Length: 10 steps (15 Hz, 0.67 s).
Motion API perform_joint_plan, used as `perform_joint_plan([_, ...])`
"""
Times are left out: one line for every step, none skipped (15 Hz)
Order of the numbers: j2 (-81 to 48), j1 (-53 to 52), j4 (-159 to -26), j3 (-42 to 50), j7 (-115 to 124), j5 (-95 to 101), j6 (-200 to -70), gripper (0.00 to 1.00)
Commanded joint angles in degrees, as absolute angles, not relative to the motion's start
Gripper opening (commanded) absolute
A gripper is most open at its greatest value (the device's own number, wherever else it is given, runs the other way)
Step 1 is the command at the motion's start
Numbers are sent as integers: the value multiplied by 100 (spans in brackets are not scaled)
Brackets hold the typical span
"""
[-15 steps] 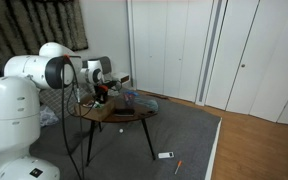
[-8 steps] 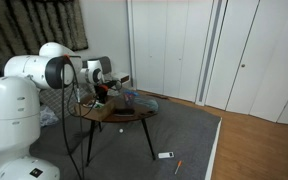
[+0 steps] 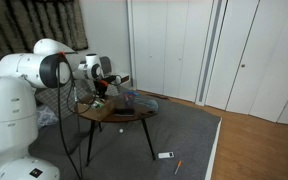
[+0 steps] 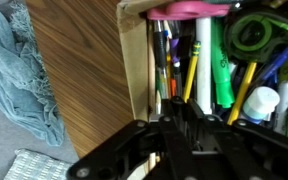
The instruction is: Remove the marker from the box and put it inside the container
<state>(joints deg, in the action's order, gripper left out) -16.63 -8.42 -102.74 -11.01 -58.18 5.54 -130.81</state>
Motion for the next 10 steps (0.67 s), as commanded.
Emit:
perform_joint_plan([-1403,-789,-10279,-1062,-5767,707,-13098,5])
perform_joint_plan([-1355,-761,-10277,-1072,-5830,626,-13060,5])
perform_joint_plan([-1319,-760,-10275,-1055,-5837,655,-13040,5])
perform_joint_plan([-1296,-747,-10272,-1047,-5855,650,-13010,5])
perform_joint_plan([-1276,-739,-10275,-1041,-5877,658,-12976,5])
perform_joint_plan([-1268,-728,-10275,-1042,-5896,643,-12949,5])
perform_joint_plan([-1262,-717,-10276,-1052,-5932,611,-12915,5])
perform_joint_plan([-1259,-722,-10274,-1042,-5909,644,-12893,5])
perform_joint_plan([-1250,-712,-10274,-1058,-5966,598,-12846,5])
perform_joint_plan([-1245,-713,-10275,-1052,-5956,609,-12836,5])
